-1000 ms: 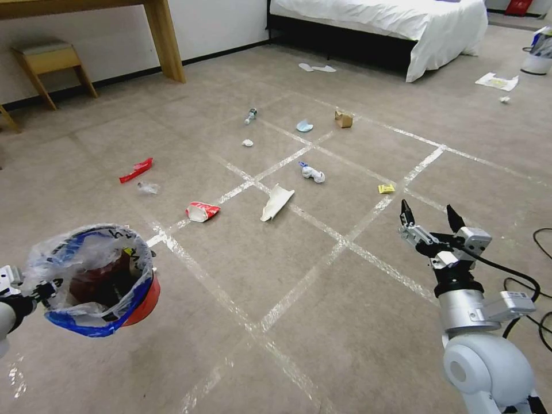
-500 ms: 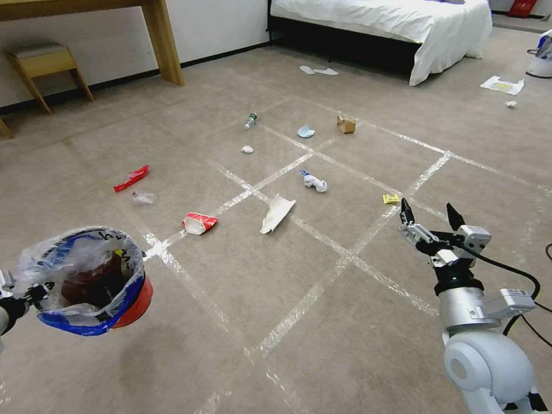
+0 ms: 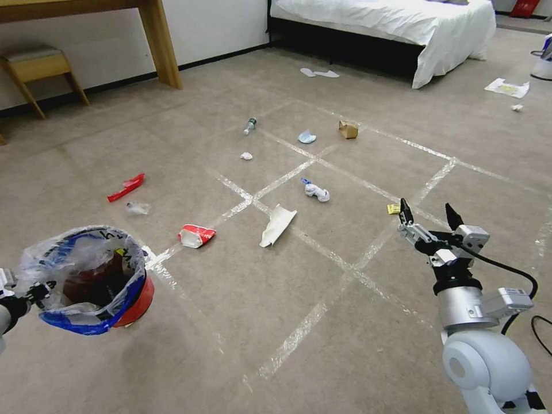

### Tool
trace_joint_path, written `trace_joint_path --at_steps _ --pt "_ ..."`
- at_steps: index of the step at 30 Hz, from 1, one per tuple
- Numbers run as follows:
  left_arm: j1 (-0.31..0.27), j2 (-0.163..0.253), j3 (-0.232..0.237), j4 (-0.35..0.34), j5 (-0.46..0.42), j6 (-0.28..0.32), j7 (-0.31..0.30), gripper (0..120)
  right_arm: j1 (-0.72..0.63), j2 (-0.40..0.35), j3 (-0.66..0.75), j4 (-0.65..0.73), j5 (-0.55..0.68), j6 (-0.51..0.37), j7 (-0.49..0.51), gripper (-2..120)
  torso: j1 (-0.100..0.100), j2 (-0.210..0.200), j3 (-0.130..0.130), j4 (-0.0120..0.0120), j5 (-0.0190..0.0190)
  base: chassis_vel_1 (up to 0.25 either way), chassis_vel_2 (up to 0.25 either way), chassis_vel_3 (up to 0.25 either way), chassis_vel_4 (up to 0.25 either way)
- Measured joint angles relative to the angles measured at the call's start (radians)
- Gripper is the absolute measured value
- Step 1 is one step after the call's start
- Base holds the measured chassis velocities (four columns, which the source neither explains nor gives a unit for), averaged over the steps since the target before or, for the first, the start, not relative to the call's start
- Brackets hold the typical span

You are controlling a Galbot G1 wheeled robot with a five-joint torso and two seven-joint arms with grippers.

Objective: Pick up the trash bin and place the garbage on the floor into it.

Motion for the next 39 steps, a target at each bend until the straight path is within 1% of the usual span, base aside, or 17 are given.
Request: trace_joint_path --at_steps 25,32,39 --pt "-0.001 0.005 -0.006 0.002 0.000 0.000 0.007 0 -0.004 0.012 -0.009 0.006 -0.002 -0.001 0.000 100 0.000 0.000 0.000 -0.0001 -0.0002 -0.104 0.104 0.096 -0.104" --pt "-0.001 0.006 -0.008 0.004 0.001 0.000 0.007 0 0.000 0.019 -0.021 -0.002 -0.004 0.002 0.004 100 0.000 0.000 0.000 0.0000 0.0000 0.000 0.000 0.000 0.000" --pt "-0.012 0.002 -0.001 0.024 0.010 0.000 0.013 0 0.004 0.019 -0.030 -0.007 -0.008 0.003 0.013 100 0.000 0.000 0.000 0.0001 -0.0001 0.000 0.000 0.000 0.000"
